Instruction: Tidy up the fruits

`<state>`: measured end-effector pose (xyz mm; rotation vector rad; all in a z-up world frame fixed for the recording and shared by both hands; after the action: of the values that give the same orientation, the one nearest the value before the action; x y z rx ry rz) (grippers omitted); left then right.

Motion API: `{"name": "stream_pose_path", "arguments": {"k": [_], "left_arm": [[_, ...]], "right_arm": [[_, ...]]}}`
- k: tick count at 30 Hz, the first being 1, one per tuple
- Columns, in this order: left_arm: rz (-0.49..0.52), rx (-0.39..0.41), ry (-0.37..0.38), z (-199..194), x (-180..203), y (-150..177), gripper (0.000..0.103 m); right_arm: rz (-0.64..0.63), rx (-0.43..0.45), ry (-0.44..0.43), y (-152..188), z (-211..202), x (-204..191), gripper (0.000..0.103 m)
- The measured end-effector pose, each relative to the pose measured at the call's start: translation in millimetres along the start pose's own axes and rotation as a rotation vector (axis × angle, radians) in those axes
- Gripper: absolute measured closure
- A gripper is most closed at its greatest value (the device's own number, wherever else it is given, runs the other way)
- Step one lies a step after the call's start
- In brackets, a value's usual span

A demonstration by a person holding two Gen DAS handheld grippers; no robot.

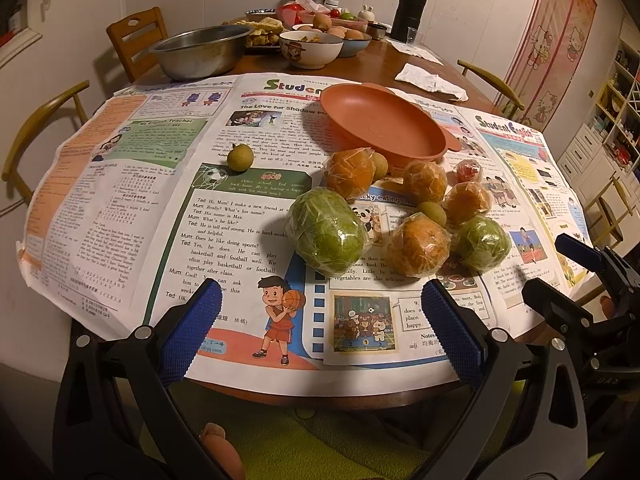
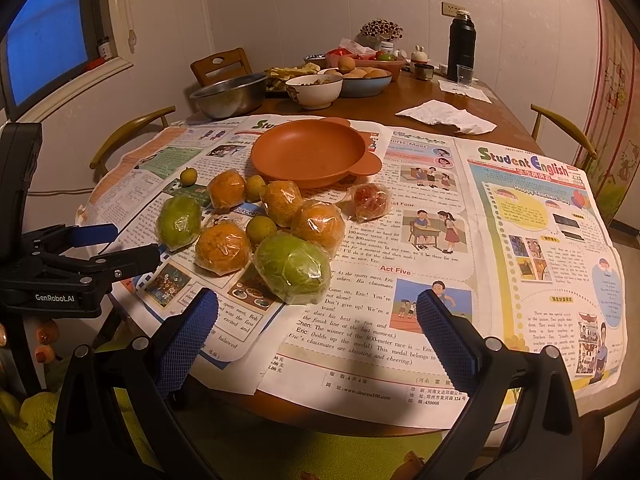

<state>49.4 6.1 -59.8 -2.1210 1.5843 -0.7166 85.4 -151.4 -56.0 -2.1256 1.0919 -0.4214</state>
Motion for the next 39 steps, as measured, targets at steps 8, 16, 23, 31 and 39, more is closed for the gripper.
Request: {"name": "stream_pose_path", "arguments": {"k": [8,16,23,31,39], "left_arm": [[0.000,0.000,-0.002,0,1,1,0.009],[-0.001,-0.004,-0.003,1,-1,2,0.009],[-0.001,-0.005,-0.003,2,-1,2,0.009],[-0.013,-0.010,-0.009,7,-8,-1,0.009],[-0.024,-0.026,-0.014,18,-19,-7,0.009]], "right_arm": [[0.005,-0.006,0.001,1,1,1,0.004],[0.014,-0.011,-0.006,3,1,1,0.004],[0.016,-0.013,-0.006,3,2,2,0.004],[0.025,-0.023,-0.009,2,7,4,0.004],[0.018,-0.055,-0.036,-1,22,3,0.004]]}}
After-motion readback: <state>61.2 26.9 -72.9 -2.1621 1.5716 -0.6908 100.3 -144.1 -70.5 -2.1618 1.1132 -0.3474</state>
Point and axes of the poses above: each gripper's, at about its wrist camera, not at the fingertips, and z roughly the way its jaws point, x to its right, y to its underside, the point moved 8 cm from there along z, roughly the way its jaws point, and after that the axes turned 4 degrees about -z, right-handed, at the moved point
